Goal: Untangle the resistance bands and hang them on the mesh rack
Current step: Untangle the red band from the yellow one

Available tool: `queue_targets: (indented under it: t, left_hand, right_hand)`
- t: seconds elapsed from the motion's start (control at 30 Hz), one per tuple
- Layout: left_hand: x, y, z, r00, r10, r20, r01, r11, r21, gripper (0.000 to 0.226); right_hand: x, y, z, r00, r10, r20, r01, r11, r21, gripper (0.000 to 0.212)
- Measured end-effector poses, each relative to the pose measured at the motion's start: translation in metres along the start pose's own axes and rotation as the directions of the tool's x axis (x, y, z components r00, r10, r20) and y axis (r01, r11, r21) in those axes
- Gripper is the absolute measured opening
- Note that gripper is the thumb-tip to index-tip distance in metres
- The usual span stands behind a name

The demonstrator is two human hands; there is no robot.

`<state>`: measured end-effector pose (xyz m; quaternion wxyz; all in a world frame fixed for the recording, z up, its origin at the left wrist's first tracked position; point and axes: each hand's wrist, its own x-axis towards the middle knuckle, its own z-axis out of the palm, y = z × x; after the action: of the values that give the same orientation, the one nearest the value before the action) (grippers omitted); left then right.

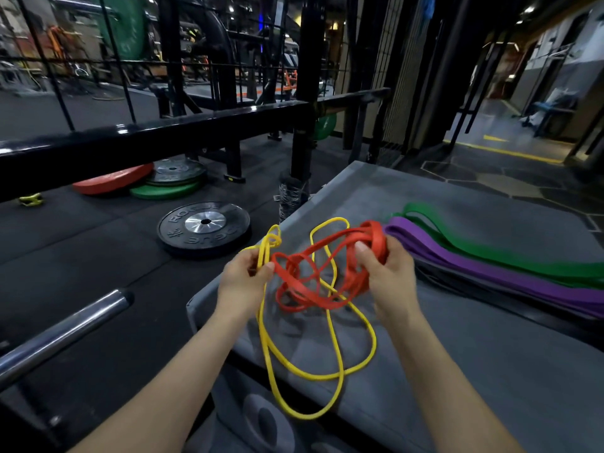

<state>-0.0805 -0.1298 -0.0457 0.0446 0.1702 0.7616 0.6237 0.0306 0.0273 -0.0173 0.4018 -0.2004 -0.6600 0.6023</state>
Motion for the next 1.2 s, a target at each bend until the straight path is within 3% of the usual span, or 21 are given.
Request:
queue_targets:
  t: [0.13,0.3,0.37,0.47,0.63,0.77,0.87,0.97,1.03,1.1,1.2]
  left_hand:
    - [0.001,-0.006,-0.002,1.000,0.009,-0.030,-0.006,0.994,0.111,0.024]
    - [-0.002,-0.006,0.000,0.995,0.084,0.053,-0.096,0.945,0.314,0.007]
    - [-0.003,-0.005,0.002,0.992,0.094,0.087,-0.118,0.940,0.320,0.009]
    - [-0.006,-0.002,0.005,0.975,0.180,0.130,-0.212,0.925,0.315,0.021]
    - [-0.019,0.019,0.014,0.856,0.486,0.178,-0.510,0.851,0.128,0.029]
    - [-0.027,0.032,0.021,0.718,0.654,0.238,-0.688,0.719,0.100,0.034]
    - [-0.031,0.035,0.028,0.755,0.613,0.234,-0.656,0.712,0.252,0.032]
    - [-0.023,0.023,0.030,0.905,0.349,0.245,-0.423,0.670,0.610,0.045]
    - [-0.021,0.019,0.030,0.953,0.180,0.244,-0.303,0.612,0.731,0.059]
    - [-0.027,0.023,0.037,0.937,0.232,0.261,-0.349,0.639,0.686,0.061]
    - [-0.041,0.032,0.058,0.832,0.415,0.367,-0.554,0.611,0.565,0.044]
  right_hand:
    - [0.000,-0.008,-0.010,0.996,-0.072,-0.057,0.076,0.995,0.070,0.018]
    - [-0.001,-0.013,-0.027,0.986,-0.145,-0.083,0.139,0.987,-0.079,0.023]
    - [-0.005,-0.011,-0.029,0.988,-0.151,-0.023,0.143,0.968,-0.205,0.021]
    - [-0.009,-0.013,-0.030,0.983,-0.183,-0.018,0.173,0.952,-0.252,0.014]
    - [-0.006,-0.030,-0.039,0.935,-0.301,-0.188,0.263,0.943,-0.202,0.027]
    - [-0.004,-0.034,-0.051,0.896,-0.327,-0.301,0.295,0.944,-0.145,0.012]
    - [-0.005,-0.037,-0.062,0.876,-0.331,-0.350,0.306,0.944,-0.125,0.009]
    - [-0.008,-0.040,-0.070,0.881,-0.298,-0.368,0.282,0.954,-0.099,0.014]
    - [-0.009,-0.041,-0.077,0.885,-0.283,-0.370,0.264,0.959,-0.104,0.022]
    - [-0.011,-0.045,-0.085,0.884,-0.283,-0.372,0.253,0.959,-0.127,0.023]
    - [-0.015,-0.054,-0.095,0.859,-0.304,-0.413,0.265,0.953,-0.149,0.024]
